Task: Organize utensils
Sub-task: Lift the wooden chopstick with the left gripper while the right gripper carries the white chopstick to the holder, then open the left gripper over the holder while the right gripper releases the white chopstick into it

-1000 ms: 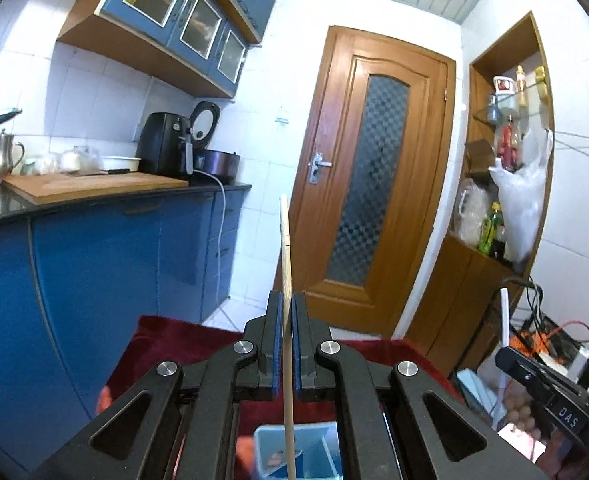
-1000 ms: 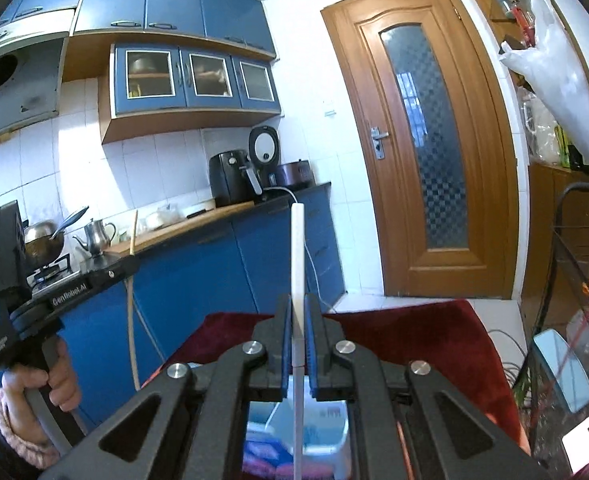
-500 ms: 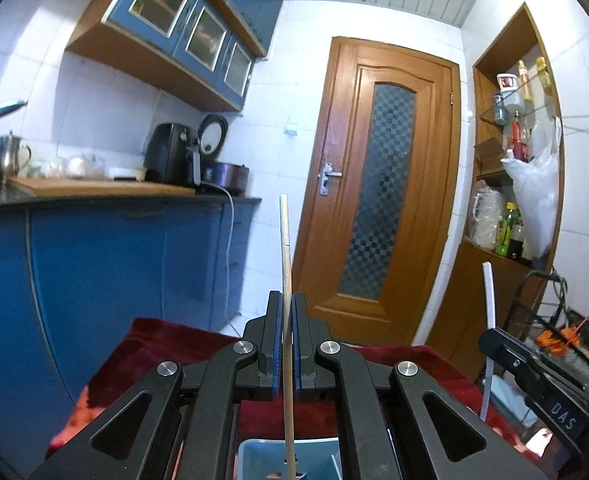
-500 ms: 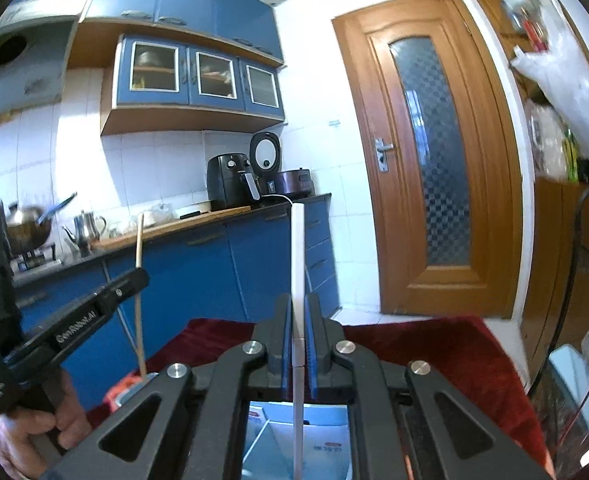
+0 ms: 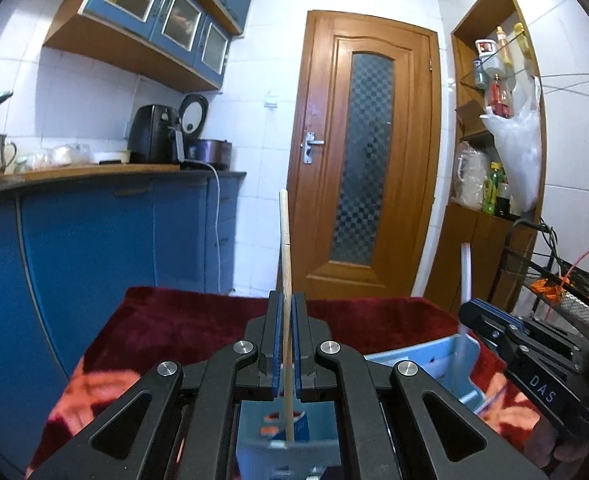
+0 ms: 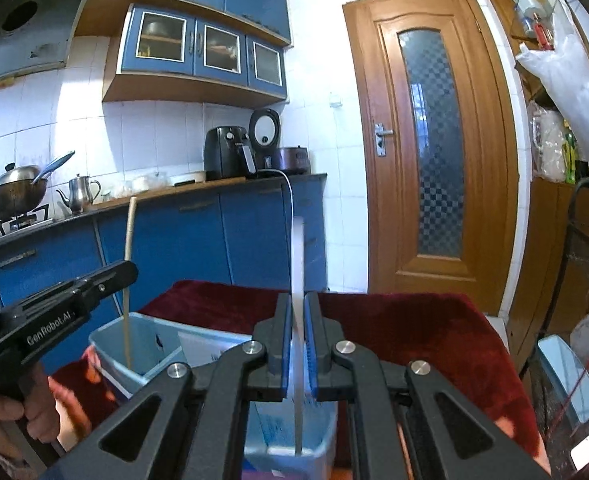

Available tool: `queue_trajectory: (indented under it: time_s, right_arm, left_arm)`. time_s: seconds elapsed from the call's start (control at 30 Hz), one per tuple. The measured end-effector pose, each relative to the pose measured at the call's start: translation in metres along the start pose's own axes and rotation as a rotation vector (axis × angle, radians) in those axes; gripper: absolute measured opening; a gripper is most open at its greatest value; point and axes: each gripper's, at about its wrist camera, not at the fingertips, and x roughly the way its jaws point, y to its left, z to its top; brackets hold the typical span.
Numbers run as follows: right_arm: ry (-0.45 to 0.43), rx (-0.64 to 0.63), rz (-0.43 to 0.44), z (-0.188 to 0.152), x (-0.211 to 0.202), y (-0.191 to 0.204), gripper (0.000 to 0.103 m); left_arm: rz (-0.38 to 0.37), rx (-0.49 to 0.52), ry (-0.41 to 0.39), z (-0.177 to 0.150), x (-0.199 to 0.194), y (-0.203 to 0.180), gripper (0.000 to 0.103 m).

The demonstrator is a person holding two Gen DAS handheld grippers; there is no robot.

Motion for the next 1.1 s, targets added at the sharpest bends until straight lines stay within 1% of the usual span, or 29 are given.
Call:
queue_trajectory:
  time_s: [0.23, 0.47, 0.53, 0.6, 0.63, 0.67, 0.7, 0.8, 0.97, 1.1]
  right_arm:
    - [0.029, 0.003, -0.006, -0.010, -0.013, -0.005, 0.008]
    - [0.055, 0.022, 0.017, -0.010, -0.027, -0.006, 0.008]
    - [0.060, 0.021, 0.022, -0.009, -0.032, -0.005, 0.009]
    - [0.068, 0.021, 0.022, -0.008, -0.035, -0.004, 0.009]
    - [0.072, 0.022, 0.022, -0.008, -0.037, -0.004, 0.009]
    - [0.078, 0.024, 0.019, -0.007, -0.039, -0.004, 0.009]
    - [0.084, 0.028, 0.020, -0.007, -0.042, -0.004, 0.010]
    - [0.102, 0.033, 0.025, -0.007, -0.049, -0.003, 0.014]
    - [0.145, 0.022, 0.032, -0.009, -0.063, 0.001, 0.015]
    - [0.197, 0.027, 0.042, -0.011, -0.072, 0.008, 0.015]
  left_arm:
    - [-0.014, -0.001, 0.039, -0.015, -0.010, 0.004, 0.004]
    - [-0.012, 0.003, 0.084, -0.023, -0.014, 0.006, 0.005]
    - [-0.005, 0.010, 0.095, -0.023, -0.016, 0.006, 0.009]
    - [-0.011, 0.010, 0.112, -0.023, -0.018, 0.005, 0.022]
    - [-0.014, 0.007, 0.118, -0.023, -0.020, 0.006, 0.026]
    - [-0.015, 0.006, 0.121, -0.023, -0.021, 0.006, 0.032]
    - [-0.016, 0.006, 0.124, -0.024, -0.023, 0.007, 0.035]
    - [-0.025, 0.016, 0.138, -0.023, -0.031, 0.006, 0.036]
    - [-0.033, 0.021, 0.181, -0.019, -0.051, 0.005, 0.036]
    - [-0.038, 0.010, 0.226, -0.017, -0.066, 0.010, 0.037]
